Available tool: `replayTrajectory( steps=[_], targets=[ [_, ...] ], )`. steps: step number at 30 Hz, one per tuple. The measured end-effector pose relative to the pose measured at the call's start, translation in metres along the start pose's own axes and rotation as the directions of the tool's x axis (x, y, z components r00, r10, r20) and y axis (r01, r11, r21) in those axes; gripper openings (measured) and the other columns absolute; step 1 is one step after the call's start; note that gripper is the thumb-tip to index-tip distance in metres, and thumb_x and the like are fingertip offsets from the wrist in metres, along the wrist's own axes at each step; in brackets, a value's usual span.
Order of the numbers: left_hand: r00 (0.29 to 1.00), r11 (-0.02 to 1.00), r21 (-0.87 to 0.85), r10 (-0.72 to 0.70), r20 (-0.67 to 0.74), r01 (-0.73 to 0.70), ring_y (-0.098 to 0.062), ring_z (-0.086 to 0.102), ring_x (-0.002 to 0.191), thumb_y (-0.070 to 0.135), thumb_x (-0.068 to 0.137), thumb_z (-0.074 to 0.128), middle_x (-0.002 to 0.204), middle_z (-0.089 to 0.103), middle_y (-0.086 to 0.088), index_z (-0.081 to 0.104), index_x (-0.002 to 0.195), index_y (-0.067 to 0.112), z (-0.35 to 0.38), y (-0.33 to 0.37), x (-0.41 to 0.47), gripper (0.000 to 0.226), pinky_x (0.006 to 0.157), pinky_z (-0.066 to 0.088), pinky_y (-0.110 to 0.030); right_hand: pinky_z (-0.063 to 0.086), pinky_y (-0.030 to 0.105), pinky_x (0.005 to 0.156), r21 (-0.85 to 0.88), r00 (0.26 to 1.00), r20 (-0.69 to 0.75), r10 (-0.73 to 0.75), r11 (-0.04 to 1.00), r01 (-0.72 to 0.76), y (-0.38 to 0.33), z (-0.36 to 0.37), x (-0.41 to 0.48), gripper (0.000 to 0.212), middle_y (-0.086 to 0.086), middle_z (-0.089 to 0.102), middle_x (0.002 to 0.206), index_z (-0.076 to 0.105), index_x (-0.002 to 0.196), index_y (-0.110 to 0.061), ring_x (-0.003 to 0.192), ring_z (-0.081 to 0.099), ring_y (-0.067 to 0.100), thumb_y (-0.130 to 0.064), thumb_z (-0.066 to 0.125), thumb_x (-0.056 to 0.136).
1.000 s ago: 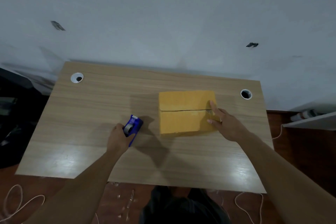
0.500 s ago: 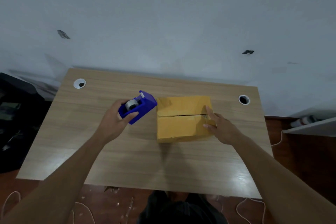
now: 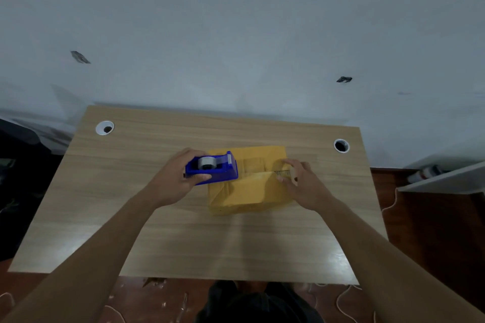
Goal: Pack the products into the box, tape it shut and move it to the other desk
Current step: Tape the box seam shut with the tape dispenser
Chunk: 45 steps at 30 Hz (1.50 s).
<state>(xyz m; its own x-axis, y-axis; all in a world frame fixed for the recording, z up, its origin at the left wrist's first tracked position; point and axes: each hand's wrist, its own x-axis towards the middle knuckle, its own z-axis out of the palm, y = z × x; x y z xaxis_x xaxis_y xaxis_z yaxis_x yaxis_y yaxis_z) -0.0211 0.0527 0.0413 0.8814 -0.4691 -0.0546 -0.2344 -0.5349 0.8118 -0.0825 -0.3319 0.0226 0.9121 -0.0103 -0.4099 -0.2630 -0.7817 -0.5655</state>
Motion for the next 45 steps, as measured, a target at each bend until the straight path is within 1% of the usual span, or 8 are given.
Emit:
replayTrajectory(
  steps=[5,9,11,14,21,30,41,45],
  targets=[
    [1.0,0.999,-0.036,-0.019,0.009,0.02,-0.011,0.063,0.124,0.015,0.096,0.083,0.131,0.064,0.011,0.064,0.142,0.026,0.001,-0.008,-0.007,0.051,0.099,0.059,-0.038,0.043,0.053,0.114,-0.008,0.995,-0.103,-0.005,1.0,0.004,-0.023,-0.008,0.01,0.063,0.009,0.036,0.154,0.043,0.155,-0.02,0.141,0.045,0.035,-0.054,0.055,0.103],
    [1.0,0.999,-0.035,-0.015,-0.006,0.014,-0.014,0.062,0.124,0.016,0.097,0.083,0.131,0.063,0.013,0.063,0.141,0.028,0.003,-0.009,-0.009,0.05,0.098,0.06,-0.041,0.052,0.034,0.094,0.051,0.985,-0.105,-0.137,0.988,0.143,-0.071,-0.014,0.013,0.044,-0.001,0.049,0.146,0.053,0.143,-0.027,0.122,0.061,0.016,-0.051,0.052,0.106],
    [1.0,1.0,-0.021,-0.006,0.001,0.006,-0.013,0.062,0.122,0.019,0.097,0.083,0.13,0.063,0.013,0.063,0.14,0.028,0.004,-0.01,-0.009,0.048,0.098,0.059,-0.04,0.051,0.026,0.083,0.093,0.978,-0.019,-0.207,0.974,0.208,-0.1,-0.016,0.014,0.037,-0.01,0.059,0.138,0.056,0.136,-0.032,0.105,0.067,0.004,-0.053,0.052,0.106],
    [1.0,1.0,0.02,-0.004,0.009,0.004,-0.01,0.061,0.122,0.026,0.097,0.083,0.13,0.062,0.013,0.063,0.14,0.028,0.004,-0.01,-0.008,0.047,0.099,0.058,-0.038,0.056,0.033,0.083,0.094,0.947,0.172,-0.272,0.961,0.259,-0.135,-0.015,0.022,0.031,-0.016,0.065,0.13,0.059,0.126,-0.036,0.093,0.072,0.005,-0.057,0.052,0.105],
    [1.0,0.996,0.091,0.013,-0.004,-0.013,-0.012,0.058,0.122,0.032,0.095,0.085,0.132,0.059,0.008,0.063,0.14,0.023,0.013,-0.011,-0.003,0.051,0.105,0.053,-0.035,0.059,0.04,0.088,-0.195,0.865,0.437,-0.246,0.913,0.359,-0.17,-0.02,0.048,0.02,-0.013,0.072,0.117,0.065,0.113,-0.034,0.084,0.075,0.005,-0.049,0.056,0.104],
    [1.0,0.993,0.117,0.01,0.013,-0.011,-0.019,0.057,0.123,0.057,0.099,0.07,0.133,0.054,0.01,0.059,0.143,0.028,0.017,-0.006,-0.003,0.054,0.105,0.053,-0.042,0.055,0.04,0.09,-0.305,0.849,0.49,-0.2,0.873,0.382,-0.177,-0.022,0.059,0.029,-0.007,0.076,0.103,0.068,0.113,-0.021,0.1,0.068,0.016,-0.047,0.057,0.106],
    [0.999,0.993,0.105,-0.044,-0.007,0.045,-0.018,0.053,0.128,0.033,0.098,0.081,0.138,0.054,0.015,0.055,0.145,0.034,0.026,-0.003,-0.001,0.053,0.109,0.052,-0.044,0.048,0.032,0.086,-0.304,0.848,0.515,-0.127,0.898,0.319,-0.143,-0.076,0.062,0.037,-0.01,0.077,0.108,0.071,0.119,-0.018,0.104,0.068,0.01,-0.049,0.055,0.106],
    [0.98,0.985,-0.028,-0.175,-0.098,0.173,-0.016,0.057,0.128,0.031,0.092,0.088,0.133,0.058,0.016,0.047,0.143,0.042,0.036,0.002,-0.004,0.066,0.111,0.053,-0.039,0.05,0.029,0.081,-0.295,0.862,0.497,-0.095,0.916,0.271,-0.105,-0.107,0.059,0.035,-0.007,0.08,0.107,0.07,0.115,-0.013,0.099,0.073,0.003,-0.044,0.054,0.108]
  ],
)
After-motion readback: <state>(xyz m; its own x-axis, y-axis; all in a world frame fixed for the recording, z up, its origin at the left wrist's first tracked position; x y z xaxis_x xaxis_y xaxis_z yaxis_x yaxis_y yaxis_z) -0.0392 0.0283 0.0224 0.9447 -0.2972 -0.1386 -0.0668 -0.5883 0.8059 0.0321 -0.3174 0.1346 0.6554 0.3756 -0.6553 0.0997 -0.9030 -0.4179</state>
